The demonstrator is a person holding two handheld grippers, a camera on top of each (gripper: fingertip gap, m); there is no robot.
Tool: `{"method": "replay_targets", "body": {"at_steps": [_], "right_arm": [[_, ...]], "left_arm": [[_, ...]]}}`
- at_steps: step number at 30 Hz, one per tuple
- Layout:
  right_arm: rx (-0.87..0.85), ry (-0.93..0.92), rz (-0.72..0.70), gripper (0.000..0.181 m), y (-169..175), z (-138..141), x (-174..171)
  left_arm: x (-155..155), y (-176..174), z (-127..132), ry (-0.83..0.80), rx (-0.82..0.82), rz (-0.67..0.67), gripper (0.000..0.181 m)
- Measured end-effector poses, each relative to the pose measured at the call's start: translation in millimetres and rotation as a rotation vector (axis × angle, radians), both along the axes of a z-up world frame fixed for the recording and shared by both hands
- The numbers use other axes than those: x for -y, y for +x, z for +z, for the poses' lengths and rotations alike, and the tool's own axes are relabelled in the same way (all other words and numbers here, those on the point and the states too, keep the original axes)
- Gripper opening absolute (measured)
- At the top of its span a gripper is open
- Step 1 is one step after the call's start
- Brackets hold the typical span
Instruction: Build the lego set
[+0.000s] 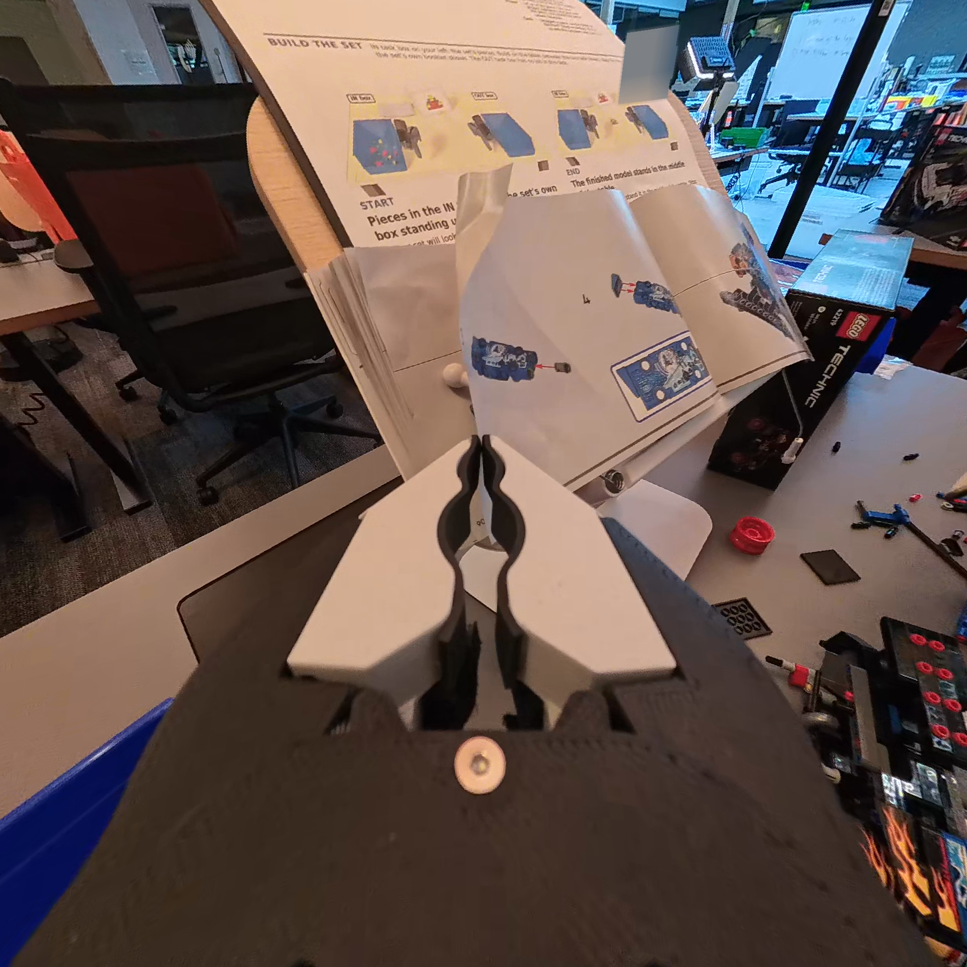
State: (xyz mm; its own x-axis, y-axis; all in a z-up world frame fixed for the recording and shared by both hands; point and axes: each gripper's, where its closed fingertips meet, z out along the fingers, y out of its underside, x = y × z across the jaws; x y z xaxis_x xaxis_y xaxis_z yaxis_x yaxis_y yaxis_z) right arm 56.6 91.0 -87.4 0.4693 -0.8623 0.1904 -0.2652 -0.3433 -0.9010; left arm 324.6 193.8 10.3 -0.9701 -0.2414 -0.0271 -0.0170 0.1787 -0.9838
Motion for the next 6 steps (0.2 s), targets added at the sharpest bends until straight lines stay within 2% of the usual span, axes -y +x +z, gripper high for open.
{"method": "replay_targets", "body": {"at_steps": [6], "right_arm": [[0.009,0.008,-0.018,0.023,3.5,-5.8,6.7]], "left_arm": [[-0.1,0.6,-1.2,0.001,-0.003,0.000,0.000]]}}
